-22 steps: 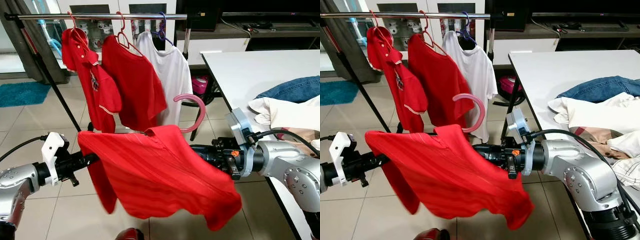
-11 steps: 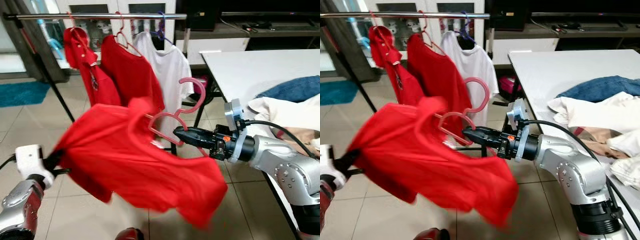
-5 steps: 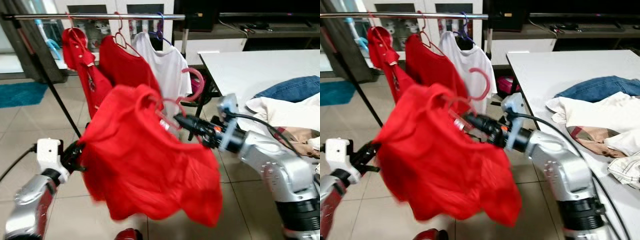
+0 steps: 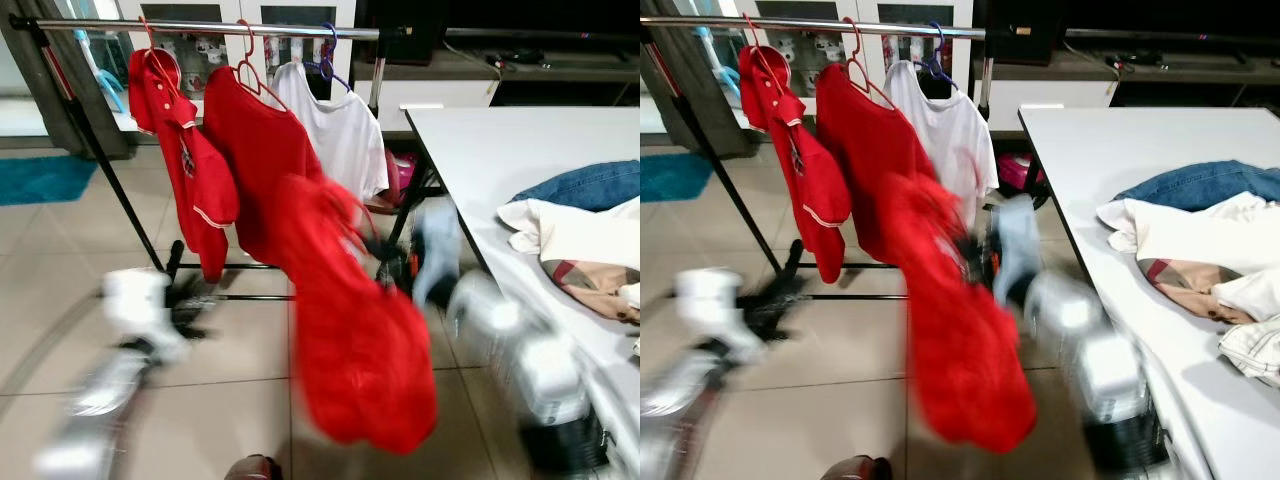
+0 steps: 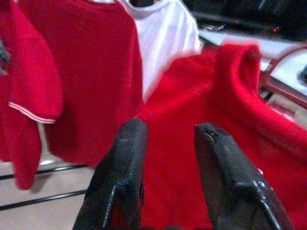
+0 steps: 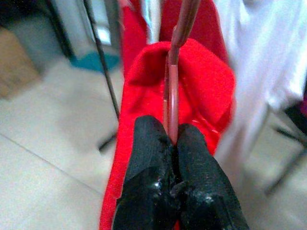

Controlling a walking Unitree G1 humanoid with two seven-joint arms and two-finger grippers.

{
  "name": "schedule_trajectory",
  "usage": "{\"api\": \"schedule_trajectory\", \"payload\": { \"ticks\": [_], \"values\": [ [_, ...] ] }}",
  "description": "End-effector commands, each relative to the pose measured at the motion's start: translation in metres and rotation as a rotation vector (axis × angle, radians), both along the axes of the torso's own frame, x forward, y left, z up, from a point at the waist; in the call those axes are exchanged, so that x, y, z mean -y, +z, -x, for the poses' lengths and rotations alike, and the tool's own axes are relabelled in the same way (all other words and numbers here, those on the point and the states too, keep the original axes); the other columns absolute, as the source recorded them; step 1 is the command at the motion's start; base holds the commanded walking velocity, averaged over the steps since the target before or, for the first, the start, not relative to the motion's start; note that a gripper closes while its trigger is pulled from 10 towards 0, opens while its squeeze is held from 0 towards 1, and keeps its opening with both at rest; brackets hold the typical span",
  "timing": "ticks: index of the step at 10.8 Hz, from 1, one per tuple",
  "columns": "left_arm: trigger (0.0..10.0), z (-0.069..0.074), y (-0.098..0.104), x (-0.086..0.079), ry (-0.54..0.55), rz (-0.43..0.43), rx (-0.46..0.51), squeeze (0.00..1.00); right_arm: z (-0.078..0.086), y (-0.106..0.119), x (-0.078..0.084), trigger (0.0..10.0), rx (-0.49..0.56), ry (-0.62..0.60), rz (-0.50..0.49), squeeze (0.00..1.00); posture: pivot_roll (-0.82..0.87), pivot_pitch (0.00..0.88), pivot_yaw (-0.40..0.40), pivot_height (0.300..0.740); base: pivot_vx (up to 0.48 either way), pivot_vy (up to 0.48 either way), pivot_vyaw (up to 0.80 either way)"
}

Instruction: Hang hanger

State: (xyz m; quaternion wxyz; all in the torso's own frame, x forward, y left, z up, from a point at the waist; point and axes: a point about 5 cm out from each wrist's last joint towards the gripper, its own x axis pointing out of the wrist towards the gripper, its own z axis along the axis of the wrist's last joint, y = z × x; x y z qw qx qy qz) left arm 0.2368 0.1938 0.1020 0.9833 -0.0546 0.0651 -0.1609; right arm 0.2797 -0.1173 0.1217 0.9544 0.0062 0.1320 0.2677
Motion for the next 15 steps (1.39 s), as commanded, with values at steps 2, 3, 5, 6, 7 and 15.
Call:
{"api": "schedule_trajectory", "payload": {
  "ticks": [2,3,5,6,7,15],
  "values": [
    [10.0,-0.007,0.002,0.004,0.102,-0.196,0.05,0.0,-0.002,-0.01,0.014,10.0,0.034,-0.205,0.054,0.0,0.01,0.032,0.0,0.74,0.0,0.0,0.4],
    [10.0,-0.009,0.001,0.004,0.117,-0.192,0.034,0.0,-0.001,-0.015,0.015,10.0,0.021,-0.25,0.047,0.0,0.02,0.032,0.006,0.74,0.0,0.0,0.8],
    [10.0,-0.009,0.005,-0.007,0.175,-0.194,0.01,0.0,0.001,-0.028,0.006,10.0,-0.044,-0.292,-0.029,0.0,0.04,0.049,0.011,0.74,0.0,0.469,0.0],
    [10.0,-0.01,0.006,-0.008,0.186,-0.19,0.006,0.0,0.0,-0.029,0.009,10.0,-0.044,-0.346,-0.035,0.0,0.03,0.04,0.023,0.74,0.0,0.48,0.0],
    [10.0,-0.014,0.005,-0.006,0.168,-0.21,0.003,0.0,-0.002,-0.024,0.014,10.0,-0.005,-0.382,-0.027,0.0,0.01,0.026,0.054,0.74,0.0,0.476,0.0],
    [10.0,-0.023,0.012,0.022,0.139,-0.131,0.027,0.0,-0.009,-0.021,-0.009,10.0,-0.015,-0.184,-0.11,0.0,0.06,0.014,0.029,0.74,0.033,0.161,0.1]
  ]
}}
